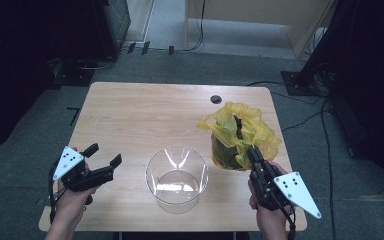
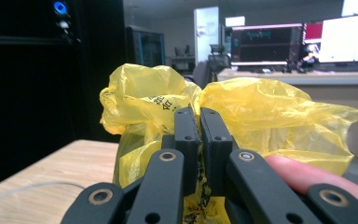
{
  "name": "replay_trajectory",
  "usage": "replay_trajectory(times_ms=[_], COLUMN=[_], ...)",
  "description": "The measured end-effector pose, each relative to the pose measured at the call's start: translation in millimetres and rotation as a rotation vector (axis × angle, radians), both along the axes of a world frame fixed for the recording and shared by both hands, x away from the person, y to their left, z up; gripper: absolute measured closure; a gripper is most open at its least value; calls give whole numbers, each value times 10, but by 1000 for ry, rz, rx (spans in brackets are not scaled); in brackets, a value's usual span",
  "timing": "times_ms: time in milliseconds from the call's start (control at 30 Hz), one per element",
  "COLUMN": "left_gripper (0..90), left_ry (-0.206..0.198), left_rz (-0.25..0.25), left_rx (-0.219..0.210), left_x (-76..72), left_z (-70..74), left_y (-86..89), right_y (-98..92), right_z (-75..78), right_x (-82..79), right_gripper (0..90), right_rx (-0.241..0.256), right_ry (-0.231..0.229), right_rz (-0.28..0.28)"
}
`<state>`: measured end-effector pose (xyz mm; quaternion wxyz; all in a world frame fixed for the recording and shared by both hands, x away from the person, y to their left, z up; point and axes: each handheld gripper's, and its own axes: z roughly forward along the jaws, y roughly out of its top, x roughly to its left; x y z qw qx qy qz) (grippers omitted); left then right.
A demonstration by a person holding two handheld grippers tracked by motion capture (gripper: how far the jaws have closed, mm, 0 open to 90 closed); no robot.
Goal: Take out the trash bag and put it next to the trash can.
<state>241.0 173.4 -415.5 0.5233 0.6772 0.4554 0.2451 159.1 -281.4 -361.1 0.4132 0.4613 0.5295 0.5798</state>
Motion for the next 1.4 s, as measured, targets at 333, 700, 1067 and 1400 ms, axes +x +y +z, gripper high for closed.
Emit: replay_trajectory(times_ms=[333,700,1067,1400], left_gripper=[115,114,114,114], left_ry=[142,232,279,314], left_rz=[71,117,126,195], left_rx=[64,157,248,275], left_x=[76,-45,-175,-210], left_z=[-416,-777,-981,-1015], left_y=[120,185,278,416], right_y=[2,143,343,477], right_z=[-284,-588,-718,-961], right_x=[201,432,828,982], right_gripper=[874,874,873,851], right_rx=[-26,-40,35,3], right_ry=[91,180,169,281], right_rz=[-23,45,223,292])
